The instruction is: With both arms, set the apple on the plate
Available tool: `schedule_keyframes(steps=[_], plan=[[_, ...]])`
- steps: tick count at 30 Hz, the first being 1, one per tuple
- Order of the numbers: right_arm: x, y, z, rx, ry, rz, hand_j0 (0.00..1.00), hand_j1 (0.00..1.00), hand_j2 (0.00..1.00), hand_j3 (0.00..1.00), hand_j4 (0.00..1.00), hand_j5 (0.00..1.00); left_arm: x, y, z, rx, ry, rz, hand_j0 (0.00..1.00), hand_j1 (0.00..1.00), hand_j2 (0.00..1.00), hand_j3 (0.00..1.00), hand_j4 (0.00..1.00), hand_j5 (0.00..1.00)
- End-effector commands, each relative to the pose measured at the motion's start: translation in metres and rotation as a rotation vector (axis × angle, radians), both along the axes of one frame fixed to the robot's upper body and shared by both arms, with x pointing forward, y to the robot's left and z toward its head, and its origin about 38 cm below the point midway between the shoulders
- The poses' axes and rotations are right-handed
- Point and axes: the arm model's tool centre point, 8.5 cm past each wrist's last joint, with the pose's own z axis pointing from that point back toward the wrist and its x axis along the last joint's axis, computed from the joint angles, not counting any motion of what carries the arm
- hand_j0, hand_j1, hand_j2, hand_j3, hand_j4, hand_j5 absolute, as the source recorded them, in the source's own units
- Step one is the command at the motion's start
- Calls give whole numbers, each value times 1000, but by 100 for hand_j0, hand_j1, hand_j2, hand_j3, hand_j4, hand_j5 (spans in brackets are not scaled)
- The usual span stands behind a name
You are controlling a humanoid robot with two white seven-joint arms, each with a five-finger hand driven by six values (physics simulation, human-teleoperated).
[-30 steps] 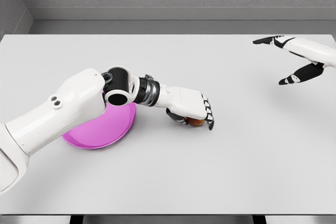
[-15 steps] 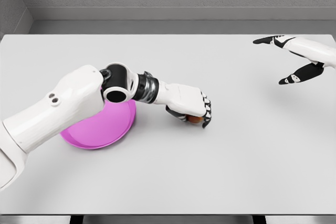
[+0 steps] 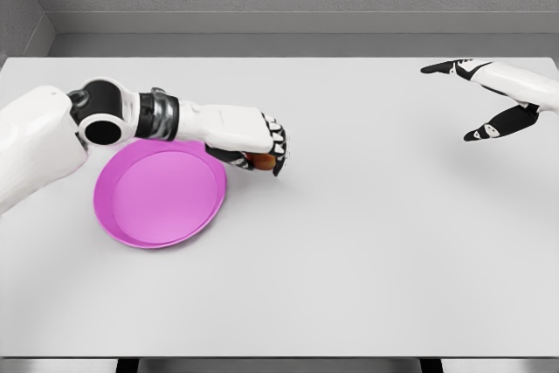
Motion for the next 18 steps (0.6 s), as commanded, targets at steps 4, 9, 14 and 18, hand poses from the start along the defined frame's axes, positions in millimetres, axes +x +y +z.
schedule_keyframes(steps=[4, 9, 14, 18], plan=[[0, -1, 1, 6, 1, -3, 100, 100, 100, 100, 100, 100, 2, 72, 17, -3, 15, 133, 51, 51, 51, 51, 51, 51], [0, 2, -2, 5, 7, 3, 100, 100, 100, 100, 100, 100, 0, 103, 7, 25, 42, 196, 51, 51, 51, 51, 51, 51], [0, 2, -2, 5, 7, 3, 100, 100, 100, 100, 100, 100, -3, 122, 5, 52, 45, 230, 51, 51, 51, 51, 51, 51], [0, 3, -2, 4, 6, 5, 100, 100, 100, 100, 100, 100, -6, 118, -2, 51, 63, 221, 58, 58, 58, 58, 58, 58]])
